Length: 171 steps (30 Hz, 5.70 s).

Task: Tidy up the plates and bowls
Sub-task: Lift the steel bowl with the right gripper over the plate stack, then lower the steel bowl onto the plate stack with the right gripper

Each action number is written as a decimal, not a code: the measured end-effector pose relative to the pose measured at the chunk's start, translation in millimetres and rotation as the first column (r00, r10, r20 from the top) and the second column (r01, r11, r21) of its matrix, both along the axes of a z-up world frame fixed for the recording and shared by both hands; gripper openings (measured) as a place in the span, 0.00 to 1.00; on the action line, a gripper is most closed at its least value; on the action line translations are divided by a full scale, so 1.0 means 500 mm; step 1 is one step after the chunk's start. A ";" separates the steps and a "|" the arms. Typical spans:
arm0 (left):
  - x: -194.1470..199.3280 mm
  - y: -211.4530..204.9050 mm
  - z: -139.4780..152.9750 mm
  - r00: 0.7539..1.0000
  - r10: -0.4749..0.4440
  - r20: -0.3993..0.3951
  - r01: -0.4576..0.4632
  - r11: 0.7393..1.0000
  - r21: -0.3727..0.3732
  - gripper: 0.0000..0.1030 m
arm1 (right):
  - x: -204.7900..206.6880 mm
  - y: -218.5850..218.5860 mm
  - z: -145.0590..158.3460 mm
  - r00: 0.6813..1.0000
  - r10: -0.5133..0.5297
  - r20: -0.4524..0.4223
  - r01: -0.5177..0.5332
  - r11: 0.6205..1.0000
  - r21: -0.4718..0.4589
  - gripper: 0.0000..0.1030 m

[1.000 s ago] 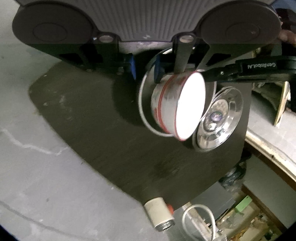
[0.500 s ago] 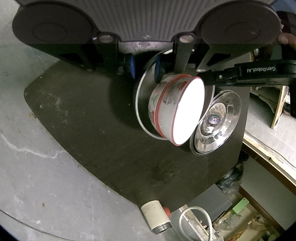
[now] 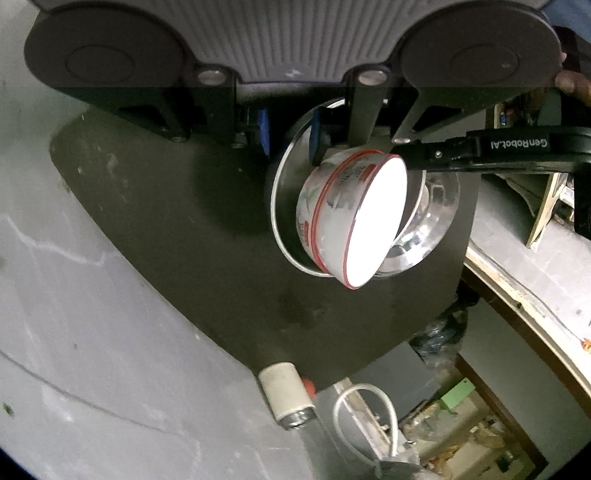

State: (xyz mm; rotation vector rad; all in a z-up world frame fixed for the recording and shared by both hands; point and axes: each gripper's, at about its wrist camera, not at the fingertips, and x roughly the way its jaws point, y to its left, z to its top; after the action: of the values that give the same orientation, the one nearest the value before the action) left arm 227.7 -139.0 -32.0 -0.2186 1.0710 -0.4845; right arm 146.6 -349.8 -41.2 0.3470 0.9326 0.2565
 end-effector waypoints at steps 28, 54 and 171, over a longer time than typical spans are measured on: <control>-0.034 0.155 0.055 0.971 0.232 0.052 -0.234 0.972 0.018 0.19 | 0.072 0.158 0.035 0.970 0.238 0.042 -0.238 0.971 -0.016 0.25; -0.017 0.206 0.023 0.954 0.300 0.015 -0.300 0.953 0.026 0.19 | 0.120 0.226 0.026 0.946 0.322 0.028 -0.320 0.945 -0.061 0.25; 0.037 0.227 0.004 0.929 0.370 0.007 -0.370 0.927 0.063 0.27 | 0.165 0.214 0.003 0.968 0.246 0.046 -0.246 0.969 -0.017 0.37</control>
State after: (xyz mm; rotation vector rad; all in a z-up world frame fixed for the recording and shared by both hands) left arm 246.0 -25.3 -30.1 -0.3581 1.0186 -0.1091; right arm 229.2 -242.6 -39.5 0.2129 0.9294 0.4852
